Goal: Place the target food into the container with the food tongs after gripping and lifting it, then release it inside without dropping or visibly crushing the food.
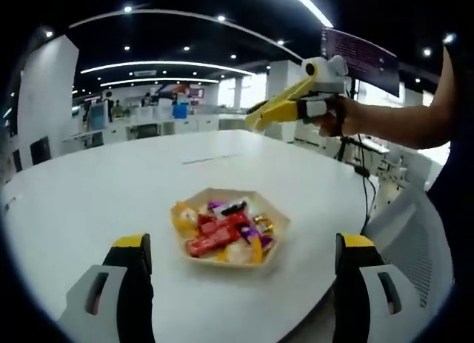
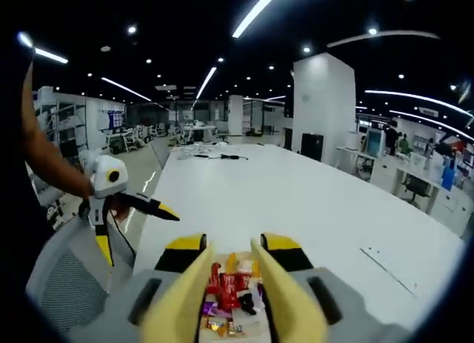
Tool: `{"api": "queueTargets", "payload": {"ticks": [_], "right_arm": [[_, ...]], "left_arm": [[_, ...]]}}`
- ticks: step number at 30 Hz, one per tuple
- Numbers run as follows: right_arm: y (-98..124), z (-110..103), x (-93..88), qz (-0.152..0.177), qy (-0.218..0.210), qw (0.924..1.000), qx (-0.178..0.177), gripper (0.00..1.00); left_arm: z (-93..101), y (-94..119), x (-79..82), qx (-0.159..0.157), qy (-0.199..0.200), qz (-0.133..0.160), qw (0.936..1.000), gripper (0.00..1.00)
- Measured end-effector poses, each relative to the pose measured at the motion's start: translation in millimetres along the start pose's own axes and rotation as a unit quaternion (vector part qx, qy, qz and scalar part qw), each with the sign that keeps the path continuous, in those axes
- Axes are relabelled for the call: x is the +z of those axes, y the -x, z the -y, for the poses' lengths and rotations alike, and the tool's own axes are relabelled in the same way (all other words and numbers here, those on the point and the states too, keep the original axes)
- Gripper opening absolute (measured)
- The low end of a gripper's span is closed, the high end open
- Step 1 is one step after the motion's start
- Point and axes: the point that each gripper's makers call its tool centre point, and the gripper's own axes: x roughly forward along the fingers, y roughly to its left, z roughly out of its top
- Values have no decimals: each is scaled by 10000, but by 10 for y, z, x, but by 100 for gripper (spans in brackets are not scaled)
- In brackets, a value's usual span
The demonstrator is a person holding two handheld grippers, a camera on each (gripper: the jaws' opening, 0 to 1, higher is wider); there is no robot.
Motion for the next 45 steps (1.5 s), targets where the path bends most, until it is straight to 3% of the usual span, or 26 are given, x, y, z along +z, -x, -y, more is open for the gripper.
{"api": "queueTargets", "payload": {"ticks": [4, 7, 12, 14, 17, 21, 25, 27, 29, 33, 36, 41, 45], "right_arm": [[203, -23, -45, 30, -51, 9999, -93, 28], [325, -56, -61, 30, -51, 9999, -161, 29], [526, -162, -14, 292, -163, 9994, -46, 29], [590, -258, 67, 638, -244, 9975, 189, 29], [670, -383, 114, 826, -214, 9954, 435, 29], [704, -514, 124, 823, -205, 9943, 646, 28], [734, -614, 180, 950, -184, 9924, 755, 28], [740, -646, 193, 1015, -197, 9916, 781, 27], [743, -689, 212, 1081, -212, 9906, 815, 27], [742, -727, 233, 1166, -308, 9889, 864, 27], [745, -752, 236, 1169, -280, 9888, 884, 27], [756, -795, 223, 1144, -310, 9882, 967, 27], [778, -774, 248, 1231, -334, 9875, 927, 27]], "left_arm": [[162, -99, 475, -524, -295, 338, 9976, 99], [285, -233, 668, -822, -683, 279, 9939, 99], [475, -460, 875, -1285, -890, 288, 9873, 98], [634, -506, 956, -1646, -945, 339, 9812, 95], [917, -506, 1082, -2318, -1061, 332, 9664, 93], [1029, -518, 1224, -2580, -1178, 266, 9586, 90], [1097, -538, 1286, -2810, -1280, 228, 9508, 74], [1142, -568, 1283, -2864, -1414, 180, 9474, 68], [1250, -562, 1283, -3112, -1368, 153, 9403, 64], [1365, -591, 1248, -3257, -1472, 59, 9339, 53], [1385, -589, 1222, -3317, -1467, -22, 9319, 41], [1415, -581, 1240, -3352, -1579, 26, 9288, 33], [1451, -573, 1248, -3459, -1430, -77, 9273, 23]]}}
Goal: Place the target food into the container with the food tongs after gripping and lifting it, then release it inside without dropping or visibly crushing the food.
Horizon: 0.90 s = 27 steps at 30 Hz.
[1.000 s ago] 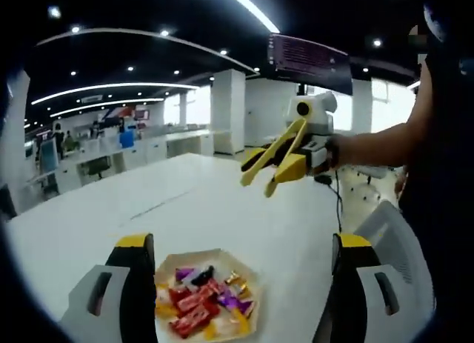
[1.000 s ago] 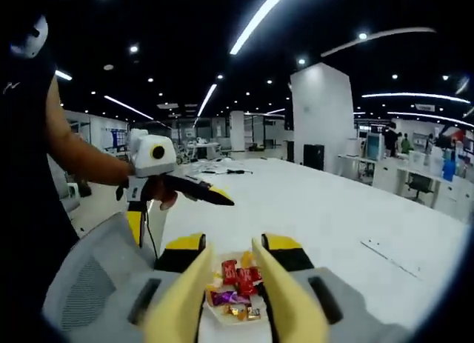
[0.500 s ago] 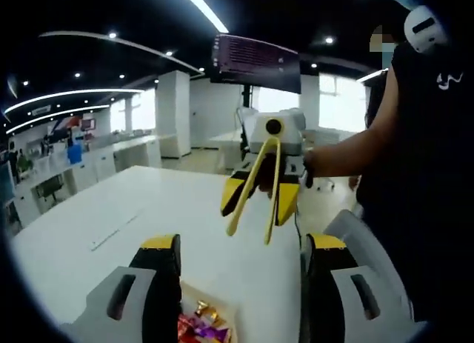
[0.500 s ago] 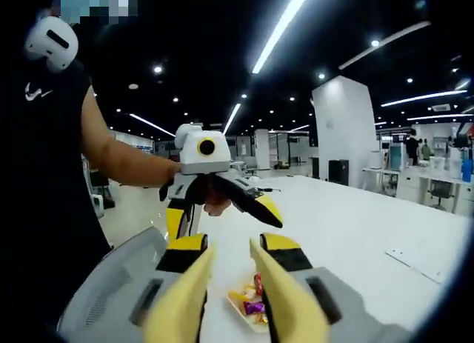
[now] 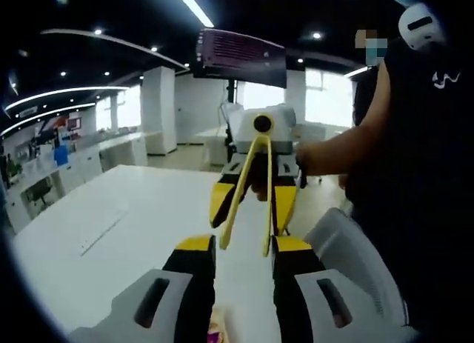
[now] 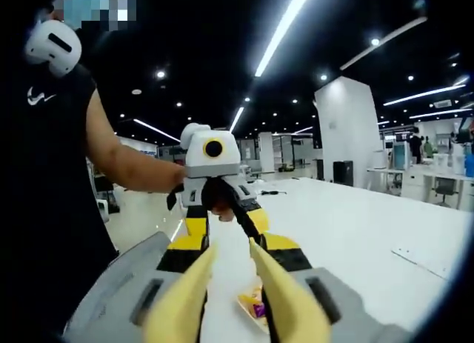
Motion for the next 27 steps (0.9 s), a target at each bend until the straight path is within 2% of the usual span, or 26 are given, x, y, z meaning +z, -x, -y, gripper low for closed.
{"api": "queueTargets", "payload": {"ticks": [5, 7, 8, 12, 17, 22, 25, 27], "right_arm": [[9, 0, 29, 61, -31, 10000, 17, 26], [13, 5, 24, 48, -59, 10000, 18, 24], [14, 17, 22, 46, -2, 10000, -7, 23], [10, 29, -34, -78, -31, 10000, -26, 19], [80, 92, -146, -339, -265, 9988, -224, 23], [192, 117, -148, -330, -251, 9986, -314, 24], [260, 127, -214, -374, -188, 9982, -440, 21], [313, 117, -311, -429, -249, 9976, -490, 17]], "left_arm": [[-7, 11, 41, 86, -65, 100, 9999, 20], [7, 7, 49, 126, -214, 65, 9997, 16], [-19, 5, 39, 199, -428, 20, 9989, 14], [-14, -15, -21, 237, -516, -171, 9982, 3], [-79, 23, -33, 442, -677, -280, 9963, 1], [-82, 41, -58, 488, -679, -359, 9959, 0], [-68, 36, -72, 518, -723, -368, 9954, 0], [-82, 34, -122, 593, -791, -472, 9940, 0]]}}
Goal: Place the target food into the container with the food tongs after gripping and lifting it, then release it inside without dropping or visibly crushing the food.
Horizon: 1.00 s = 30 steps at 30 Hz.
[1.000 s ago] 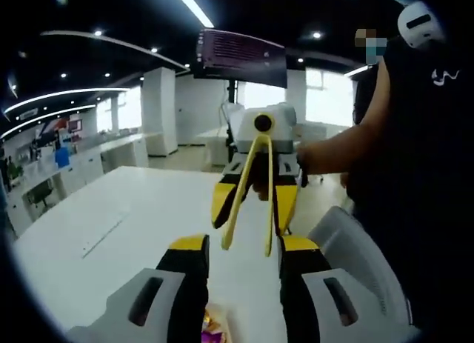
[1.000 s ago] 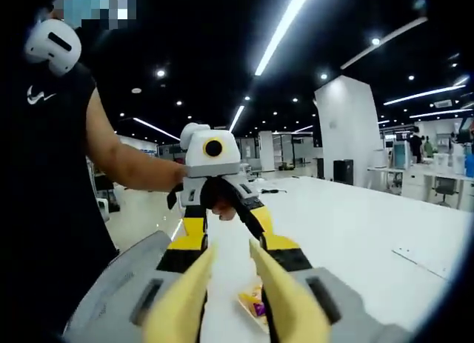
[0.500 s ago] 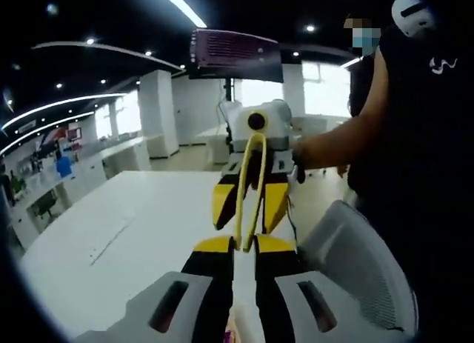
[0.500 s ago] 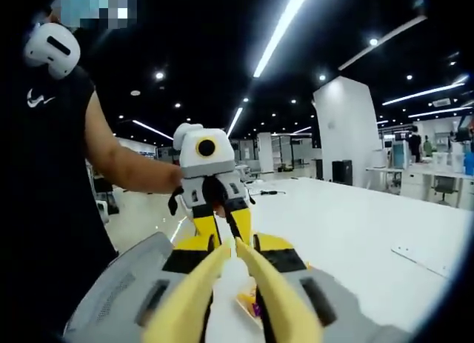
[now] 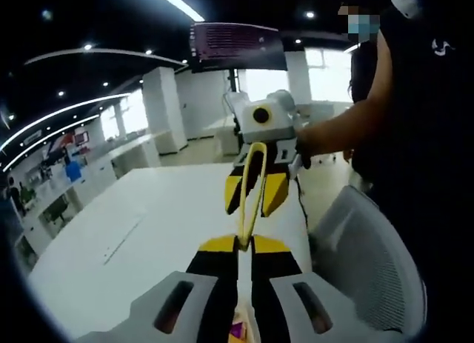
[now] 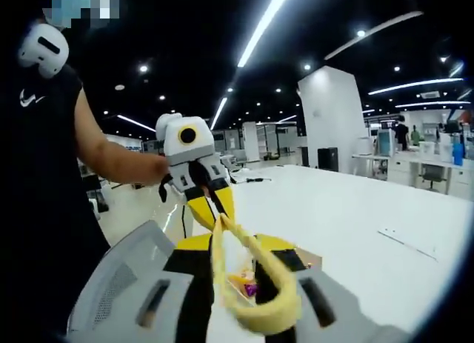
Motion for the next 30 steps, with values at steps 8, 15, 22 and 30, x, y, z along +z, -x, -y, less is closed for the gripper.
{"api": "queueTargets", "payload": {"ticks": [8, 15, 22, 30], "right_arm": [[207, 8, -311, -245, -169, 9991, -300, 24], [300, 63, -778, -832, -359, 9945, -531, 26], [269, -22, -1315, -1332, -445, 9890, -471, 19], [289, -66, -1561, -1271, -844, 9868, -540, 22]], "left_arm": [[98, -2, -234, 61, -73, -170, 9998, 0], [255, -42, -574, -74, -210, -492, 9985, 0], [375, -156, -976, -158, -83, -910, 9957, 0], [521, -320, -1342, -346, -106, -1326, 9905, 0]]}}
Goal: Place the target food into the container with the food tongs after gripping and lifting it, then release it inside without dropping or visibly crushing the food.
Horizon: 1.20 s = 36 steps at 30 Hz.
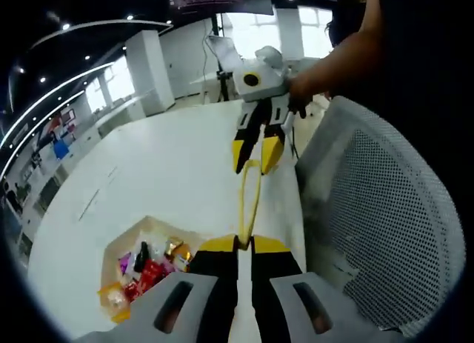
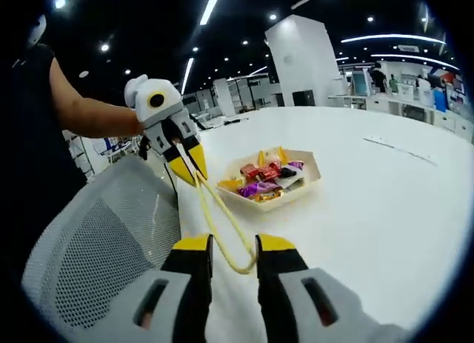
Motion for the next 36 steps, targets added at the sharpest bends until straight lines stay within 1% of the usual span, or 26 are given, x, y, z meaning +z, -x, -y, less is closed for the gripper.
{"api": "queueTargets", "payload": {"ticks": [2, 4, 5, 6, 7, 9, 11, 12, 14, 16, 18, 19, 21, 22, 23, 24, 25, 28, 30, 32, 33, 34, 35, 36], "right_arm": [[-38, -5, -82, -100, -49, 9999, 17, 21], [-78, -14, -169, -218, -53, 9997, 35, 22], [-97, -7, -202, -281, -34, 9996, 14, 23], [-105, 6, -207, -291, -26, 9996, -8, 24], [-102, 22, -192, -261, -19, 9996, -50, 25], [-102, 42, -138, -131, -31, 9999, -108, 27], [-82, 38, -82, -78, 4, 9999, -148, 27], [-72, 51, -52, -48, 46, 9998, -192, 28], [-47, 65, 1, -15, 121, 9996, -263, 30], [-8, 100, 56, 46, 127, 9993, -342, 32], [31, 133, 108, 127, 128, 9990, -405, 32], [57, 159, 133, 153, 136, 9987, -472, 32], [88, 178, 167, 202, 132, 9984, -518, 33], [101, 190, 179, 218, 133, 9982, -545, 33], [119, 207, 188, 227, 132, 9980, -578, 33], [129, 215, 189, 228, 119, 9979, -593, 34], [153, 227, 193, 239, 113, 9978, -614, 34], [219, 270, 216, 342, -7, 9974, -636, 34], [261, 309, 205, 311, -21, 9970, -710, 36], [307, 347, 209, 333, -89, 9964, -770, 38], [321, 356, 211, 331, -98, 9963, -788, 39], [338, 373, 212, 312, -84, 9960, -828, 40], [355, 386, 219, 308, -62, 9958, -861, 41], [373, 409, 234, 315, -54, 9954, -898, 42]], "left_arm": [[6, -58, -38, -10, 17, -6, 10000, 0], [5, -126, -115, -17, -35, -128, 9999, 0], [7, -165, -187, -33, -66, -261, 9996, 0], [1, -188, -202, -25, -40, -243, 9997, 0], [-4, -211, -237, -44, 12, -264, 9996, 0], [-11, -225, -251, -43, 29, -282, 9996, 0], [-25, -240, -291, -59, 78, -345, 9994, 0], [-24, -247, -324, -49, 69, -397, 9992, 1], [-30, -269, -432, -41, -8, -613, 9981, 2], [-13, -308, -496, -71, -53, -690, 9976, 4], [6, -326, -543, -122, -30, -774, 9969, 7], [27, -345, -592, -158, -39, -886, 9959, 8], [14, -379, -648, -87, -156, -1004, 9948, 11], [24, -391, -664, -94, -170, -1035, 9944, 15], [41, -398, -698, -107, -19, -1123, 9936, 19], [72, -392, -727, -138, 190, -1176, 9928, 19], [26, -408, -687, -99, 36, -1005, 9949, 21], [18, -373, -683, 20, -86, -982, 9951, 28], [33, -349, -643, 65, -161, -922, 9956, 29], [21, -317, -644, 139, -110, -998, 9949, 30], [22, -302, -603, 151, -78, -918, 9956, 30], [17, -273, -515, 211, -58, -718, 9972, 31], [-5, -243, -463, 285, 4, -598, 9978, 33], [-19, -194, -384, 339, 156, -419, 9984, 36]]}}
